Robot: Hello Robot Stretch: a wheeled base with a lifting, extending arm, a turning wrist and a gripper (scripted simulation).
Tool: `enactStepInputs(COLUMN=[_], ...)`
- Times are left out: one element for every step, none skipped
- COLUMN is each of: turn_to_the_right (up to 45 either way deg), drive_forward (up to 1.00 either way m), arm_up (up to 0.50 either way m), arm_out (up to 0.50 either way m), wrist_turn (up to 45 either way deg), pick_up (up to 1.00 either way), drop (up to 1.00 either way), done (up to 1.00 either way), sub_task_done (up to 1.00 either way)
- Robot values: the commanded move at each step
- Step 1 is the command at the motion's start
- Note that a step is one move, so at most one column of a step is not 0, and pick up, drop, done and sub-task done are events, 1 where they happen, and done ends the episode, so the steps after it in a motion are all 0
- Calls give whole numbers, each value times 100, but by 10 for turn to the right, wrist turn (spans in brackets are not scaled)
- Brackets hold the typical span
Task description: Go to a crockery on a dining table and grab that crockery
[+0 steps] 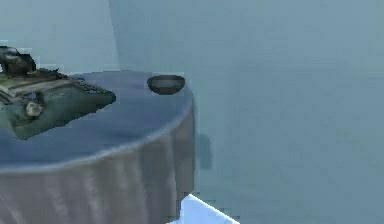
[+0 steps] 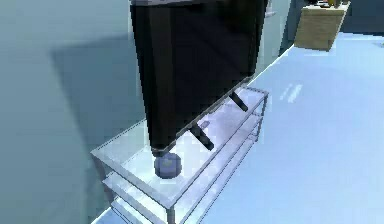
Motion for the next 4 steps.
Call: enactStepInputs(turn_to_the_right=[180, 0, -450, -450], drive_forward=[0, 70, 0, 0], arm_up=[0, 0, 0, 0], arm_out=[0, 0, 0, 0], wrist_turn=[0, 0, 0, 0], pick_up=[0, 0, 0, 0], drop=[0, 0, 0, 0], done=[0, 0, 0, 0], sub_task_done=[0, 0, 0, 0])
